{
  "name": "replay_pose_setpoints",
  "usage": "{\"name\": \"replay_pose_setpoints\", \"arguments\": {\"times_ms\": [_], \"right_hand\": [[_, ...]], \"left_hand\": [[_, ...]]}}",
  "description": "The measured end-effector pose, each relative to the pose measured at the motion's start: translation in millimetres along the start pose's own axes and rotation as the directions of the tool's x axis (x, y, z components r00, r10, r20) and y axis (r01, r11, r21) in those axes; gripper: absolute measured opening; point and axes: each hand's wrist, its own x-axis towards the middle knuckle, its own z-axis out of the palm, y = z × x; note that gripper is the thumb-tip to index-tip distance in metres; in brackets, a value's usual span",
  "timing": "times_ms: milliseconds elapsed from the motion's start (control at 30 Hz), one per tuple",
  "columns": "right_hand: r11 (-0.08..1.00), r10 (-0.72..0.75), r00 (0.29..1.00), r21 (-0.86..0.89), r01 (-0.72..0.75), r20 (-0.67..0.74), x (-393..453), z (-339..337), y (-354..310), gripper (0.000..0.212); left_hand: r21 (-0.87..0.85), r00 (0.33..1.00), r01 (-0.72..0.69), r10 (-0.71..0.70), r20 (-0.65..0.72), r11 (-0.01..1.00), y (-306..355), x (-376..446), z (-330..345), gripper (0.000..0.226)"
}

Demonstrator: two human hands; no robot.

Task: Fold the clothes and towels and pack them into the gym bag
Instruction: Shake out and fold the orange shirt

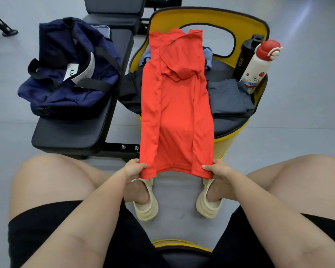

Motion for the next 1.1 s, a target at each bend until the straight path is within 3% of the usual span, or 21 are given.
{"name": "replay_pose_setpoints", "arguments": {"times_ms": [100, 233, 300, 367, 500, 567, 633, 700, 867, 967, 1100], "right_hand": [[1.000, -0.030, 0.999, 0.000, 0.030, -0.032, -10.6, 0.7, -0.7, 0.040], [0.992, -0.122, 0.986, -0.045, 0.118, -0.109, -26.0, 1.1, 2.1, 0.043], [0.982, -0.185, 0.968, -0.077, 0.174, -0.169, -36.5, 1.6, 2.5, 0.046], [0.965, -0.255, 0.937, -0.122, 0.232, -0.240, -47.8, 1.2, 3.5, 0.046], [0.885, -0.460, 0.834, -0.236, 0.402, -0.303, -61.3, -2.5, 10.1, 0.032], [0.844, -0.519, 0.803, -0.326, 0.427, -0.292, -65.4, -3.7, 9.9, 0.020], [0.815, -0.548, 0.797, -0.377, 0.440, -0.254, -69.6, -4.6, 6.2, 0.023], [0.807, -0.536, 0.821, -0.405, 0.430, -0.198, -75.4, -6.0, 2.8, 0.015], [0.680, -0.520, 0.854, -0.598, 0.424, 0.015, -88.3, -11.4, -0.6, 0.060], [0.556, -0.620, 0.785, -0.693, 0.460, 0.023, -95.1, -15.6, -2.1, 0.053], [0.478, -0.717, 0.695, -0.761, 0.438, -0.050, -106.8, -17.8, -9.2, 0.033]], "left_hand": [[-0.062, 0.998, 0.004, -0.008, -0.063, 0.998, 0.9, -9.5, -1.5, 0.006], [-0.011, 0.990, -0.056, 0.054, -0.132, 0.998, -5.7, -21.3, -7.7, 0.004], [0.012, 0.973, -0.122, 0.122, -0.196, 0.992, -10.6, -26.1, -13.3, 0.018], [0.079, 0.946, -0.199, 0.212, -0.247, 0.977, -15.5, -28.6, -18.8, 0.026], [0.169, 0.910, -0.330, 0.361, -0.205, 0.929, -11.7, -49.2, -19.9, 0.030], [0.209, 0.880, -0.390, 0.430, -0.203, 0.897, -7.3, -56.7, -18.3, 0.028], [0.215, 0.893, -0.390, 0.425, -0.152, 0.895, -4.0, -66.1, -16.1, 0.021], [0.232, 0.910, -0.380, 0.407, -0.079, 0.895, -1.8, -72.8, -17.5, 0.032], [0.431, 0.863, -0.434, 0.502, -0.054, 0.791, 2.0, -84.6, -19.4, 0.060], [0.523, 0.789, -0.469, 0.604, -0.114, 0.712, 6.2, -92.8, -17.2, 0.042], [0.596, 0.716, -0.493, 0.684, -0.136, 0.634, 15.9, -105.2, -21.1, 0.020]]}}
